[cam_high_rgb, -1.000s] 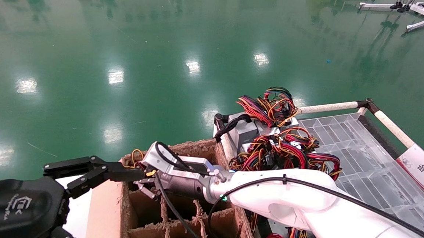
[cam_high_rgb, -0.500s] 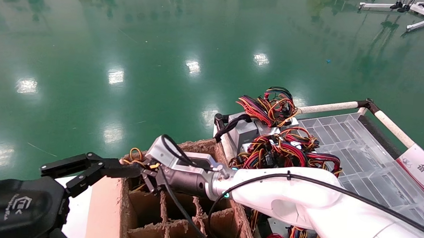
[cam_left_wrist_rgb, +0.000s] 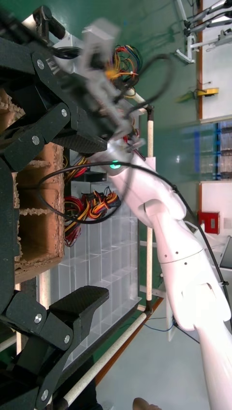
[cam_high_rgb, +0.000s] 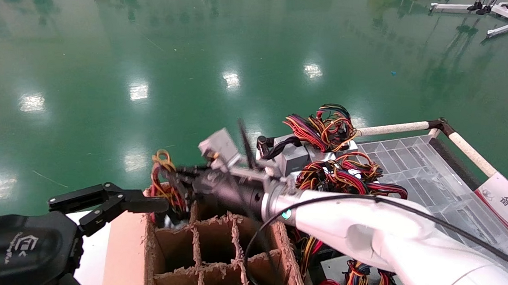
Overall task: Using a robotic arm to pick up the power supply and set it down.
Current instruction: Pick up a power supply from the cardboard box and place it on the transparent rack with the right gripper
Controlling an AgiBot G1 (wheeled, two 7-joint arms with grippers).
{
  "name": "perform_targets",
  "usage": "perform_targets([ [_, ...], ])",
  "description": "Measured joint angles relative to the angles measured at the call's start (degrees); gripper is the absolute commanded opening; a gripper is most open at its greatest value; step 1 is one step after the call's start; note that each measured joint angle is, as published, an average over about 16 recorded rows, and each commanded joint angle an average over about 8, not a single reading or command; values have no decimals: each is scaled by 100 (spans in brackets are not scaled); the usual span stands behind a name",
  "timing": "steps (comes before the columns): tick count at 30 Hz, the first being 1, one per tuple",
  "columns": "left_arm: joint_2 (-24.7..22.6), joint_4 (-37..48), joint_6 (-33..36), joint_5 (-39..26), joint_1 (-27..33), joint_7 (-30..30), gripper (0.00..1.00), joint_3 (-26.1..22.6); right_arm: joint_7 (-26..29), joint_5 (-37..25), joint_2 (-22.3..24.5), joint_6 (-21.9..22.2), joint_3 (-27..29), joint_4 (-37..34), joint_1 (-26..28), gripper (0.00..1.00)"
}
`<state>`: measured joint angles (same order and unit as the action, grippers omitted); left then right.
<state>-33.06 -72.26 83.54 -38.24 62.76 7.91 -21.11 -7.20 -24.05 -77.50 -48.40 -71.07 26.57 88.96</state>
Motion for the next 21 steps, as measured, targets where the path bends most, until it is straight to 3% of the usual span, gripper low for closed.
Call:
perform_targets([
  [12, 0, 0, 0, 0, 0, 0, 100, -1, -14, 1135, 349, -1838, 728, -816, 376, 0],
  [21, 0, 0, 0, 1, 0, 0, 100, -1, -17, 1540, 997, -3142, 1063, -1329, 848, 0],
])
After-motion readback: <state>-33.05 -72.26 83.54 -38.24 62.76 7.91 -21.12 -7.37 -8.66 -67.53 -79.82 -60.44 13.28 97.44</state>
